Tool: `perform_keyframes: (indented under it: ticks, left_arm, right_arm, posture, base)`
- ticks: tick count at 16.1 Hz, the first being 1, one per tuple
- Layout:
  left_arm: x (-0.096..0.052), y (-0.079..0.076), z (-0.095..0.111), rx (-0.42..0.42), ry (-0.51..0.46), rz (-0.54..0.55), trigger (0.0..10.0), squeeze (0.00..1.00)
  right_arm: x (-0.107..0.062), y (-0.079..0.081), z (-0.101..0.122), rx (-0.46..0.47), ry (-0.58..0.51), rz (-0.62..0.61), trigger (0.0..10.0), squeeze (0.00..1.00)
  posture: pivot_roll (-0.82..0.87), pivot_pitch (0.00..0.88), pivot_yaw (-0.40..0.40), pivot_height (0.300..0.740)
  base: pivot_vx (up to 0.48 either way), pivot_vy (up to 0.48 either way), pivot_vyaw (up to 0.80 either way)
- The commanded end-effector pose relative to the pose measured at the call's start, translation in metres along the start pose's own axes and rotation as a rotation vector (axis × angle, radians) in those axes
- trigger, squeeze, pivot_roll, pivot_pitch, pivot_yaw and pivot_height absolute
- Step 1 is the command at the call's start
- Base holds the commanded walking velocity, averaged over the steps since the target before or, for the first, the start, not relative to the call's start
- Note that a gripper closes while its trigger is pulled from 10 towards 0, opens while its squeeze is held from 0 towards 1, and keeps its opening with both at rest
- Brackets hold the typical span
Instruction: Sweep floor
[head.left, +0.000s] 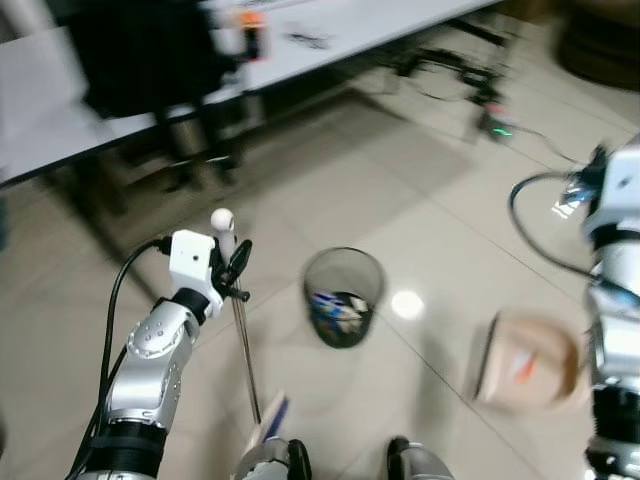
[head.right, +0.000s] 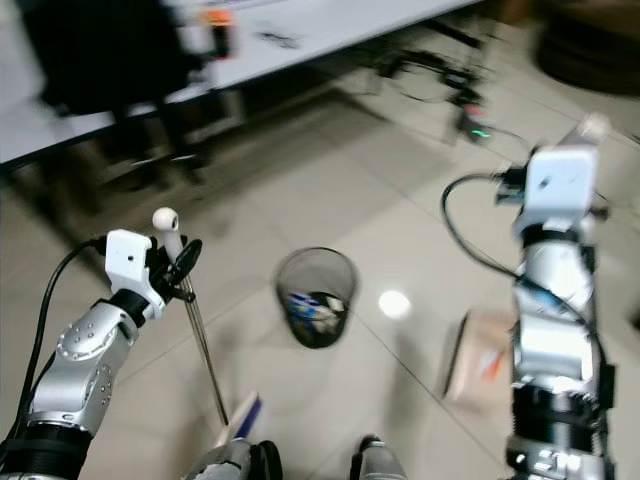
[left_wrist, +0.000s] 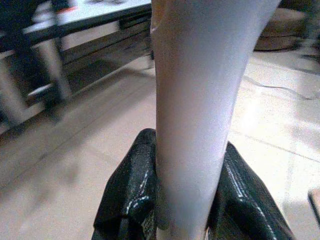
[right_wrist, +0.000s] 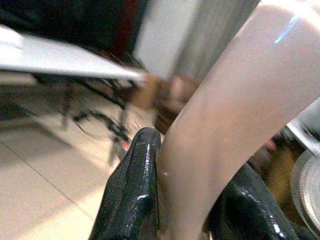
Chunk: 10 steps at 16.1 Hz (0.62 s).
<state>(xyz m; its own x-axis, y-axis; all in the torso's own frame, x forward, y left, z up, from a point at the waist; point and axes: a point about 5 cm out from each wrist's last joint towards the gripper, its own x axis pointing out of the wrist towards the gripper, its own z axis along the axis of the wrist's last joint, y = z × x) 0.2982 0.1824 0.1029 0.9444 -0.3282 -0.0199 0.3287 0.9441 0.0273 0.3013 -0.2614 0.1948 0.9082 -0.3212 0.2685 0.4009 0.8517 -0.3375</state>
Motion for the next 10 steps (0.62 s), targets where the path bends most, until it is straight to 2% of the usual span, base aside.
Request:
perform_keyframes:
  ticks: [1, 3, 4, 5, 7, 10]
  left_arm:
    - [0.004, -0.007, 0.012, 0.017, -0.054, -0.014, 10.0, 0.0]
    - [0.007, -0.013, 0.018, 0.028, -0.08, -0.022, 10.0, 0.0]
    - [0.009, -0.019, 0.019, 0.035, -0.081, -0.044, 10.0, 0.0]
    - [0.01, -0.02, 0.017, 0.02, -0.059, -0.066, 10.0, 0.0]
    - [0.011, -0.022, 0.014, -0.003, -0.037, -0.057, 10.0, 0.0]
    - [0.018, -0.027, 0.02, 0.008, -0.064, -0.054, 10.0, 0.0]
  right_arm:
    - [-0.005, 0.003, 0.012, -0.02, -0.053, -0.016, 10.0, 0.0]
    - [-0.013, 0.014, 0.008, 0.021, -0.015, 0.006, 10.0, 0.0]
    - [-0.022, 0.025, 0.006, 0.07, 0.029, 0.022, 10.0, 0.0]
    - [-0.024, 0.028, 0.005, 0.077, 0.039, 0.033, 10.0, 0.0]
    - [-0.032, 0.045, 0.0, 0.188, 0.104, 0.125, 10.0, 0.0]
    - [-0.038, 0.059, 0.005, 0.236, 0.104, 0.169, 10.0, 0.0]
  posture:
    - [-0.04, 0.095, 0.094, 0.74]
    - [-0.04, 0.095, 0.1, 0.74]
    - [-0.05, 0.097, 0.107, 0.74]
    - [-0.05, 0.097, 0.107, 0.74]
    - [-0.05, 0.093, 0.105, 0.74]
    - [-0.05, 0.092, 0.1, 0.74]
  base:
    - [0.0, 0.0, -0.8]
    - [0.0, 0.0, -0.8]
    - [0.0, 0.0, -0.8]
    - [0.0, 0.0, -0.8]
    - [0.0, 0.0, -0.8]
    - [0.0, 0.0, -0.8]
